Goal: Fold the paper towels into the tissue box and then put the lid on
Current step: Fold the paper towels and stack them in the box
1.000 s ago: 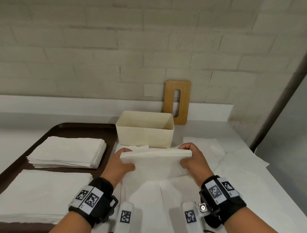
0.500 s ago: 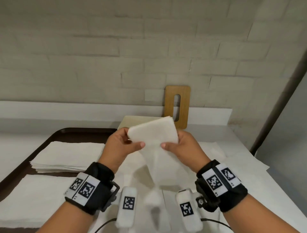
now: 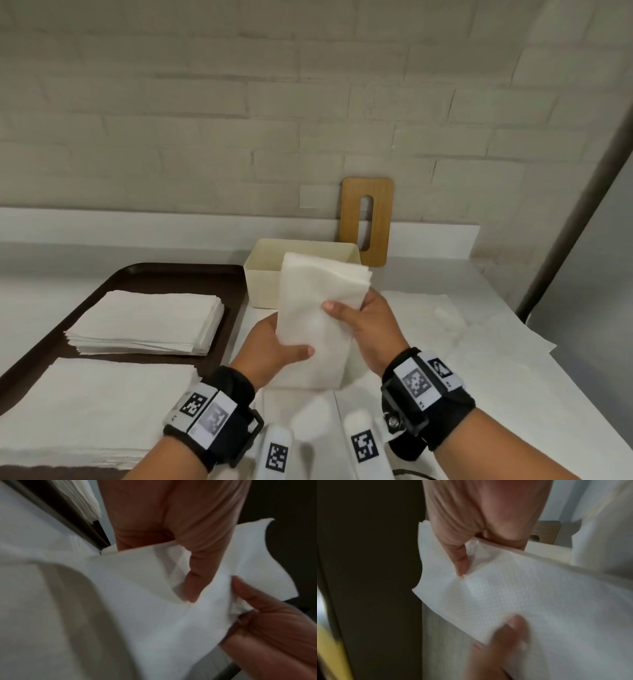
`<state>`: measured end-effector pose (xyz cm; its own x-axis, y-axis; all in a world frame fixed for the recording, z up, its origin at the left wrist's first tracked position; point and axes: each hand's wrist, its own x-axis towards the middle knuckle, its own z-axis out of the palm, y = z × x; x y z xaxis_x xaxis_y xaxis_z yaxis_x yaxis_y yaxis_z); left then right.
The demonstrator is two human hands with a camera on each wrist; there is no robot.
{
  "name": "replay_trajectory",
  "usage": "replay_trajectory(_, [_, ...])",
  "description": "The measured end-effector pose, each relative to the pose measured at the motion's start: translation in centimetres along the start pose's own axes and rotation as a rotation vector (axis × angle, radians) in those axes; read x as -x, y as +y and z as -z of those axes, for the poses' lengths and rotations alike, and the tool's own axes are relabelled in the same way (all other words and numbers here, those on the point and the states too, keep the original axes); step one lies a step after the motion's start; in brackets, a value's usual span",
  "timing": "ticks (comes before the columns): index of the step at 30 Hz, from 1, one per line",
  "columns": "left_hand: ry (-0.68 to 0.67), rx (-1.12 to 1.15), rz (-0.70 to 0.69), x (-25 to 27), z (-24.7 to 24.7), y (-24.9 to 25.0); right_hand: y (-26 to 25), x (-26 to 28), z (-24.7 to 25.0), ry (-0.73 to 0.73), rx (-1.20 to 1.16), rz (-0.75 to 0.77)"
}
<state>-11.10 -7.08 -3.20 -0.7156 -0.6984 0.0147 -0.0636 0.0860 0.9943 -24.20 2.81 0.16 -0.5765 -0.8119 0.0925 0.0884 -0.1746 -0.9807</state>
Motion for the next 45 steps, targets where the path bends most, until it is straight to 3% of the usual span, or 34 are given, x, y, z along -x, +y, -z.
replay_trajectory(4, [0.029,-0.083,0.025,0.0,1.5,0.1,-2.0,-0.8,1.7,0.083,-0.157,0.042])
replay_trajectory(6, [0.146,-0.007,0.007,-0.2,2.4,0.3,-2.6,-0.9,3.3,0.129,-0.069,0.059])
replay_trajectory(9, [0.266,0.185,-0.026,-0.4,3.2,0.5,-2.6,-0.6,5.4,0.070,0.123,0.042])
replay_trajectory(13, [0.171,0.225,0.006,-0.5,3.0,-0.2,-0.2,0.0,6.3,0.014,0.346,-0.076])
replay_trajectory(16, [0.076,0.080,0.066,-0.5,2.1,-1.4,2.0,0.4,6.0,0.035,0.405,-0.130])
replay_trajectory(19, [0.113,-0.013,0.053,-0.4,1.3,-1.7,2.8,0.4,5.8,0.093,0.392,-0.120])
replay_trajectory(23, [0.119,0.044,0.019,-0.2,1.4,-0.4,1.7,-0.1,5.7,0.103,0.298,-0.069])
replay_trajectory(29, [0.102,0.056,0.141,-0.3,1.7,-1.6,3.0,0.0,5.7,0.122,0.283,-0.132])
replay_trajectory(35, [0.096,0.058,0.067,-0.5,1.9,-0.3,2.1,-0.6,5.9,0.150,0.218,-0.085])
replay_trajectory(40, [0.075,-0.009,0.146,-0.6,1.8,-1.1,3.3,-0.2,5.9,0.134,0.291,-0.171])
replay_trajectory(45, [0.096,0.001,0.058,-0.6,1.6,0.4,2.2,-0.6,6.1,0.156,0.207,-0.121])
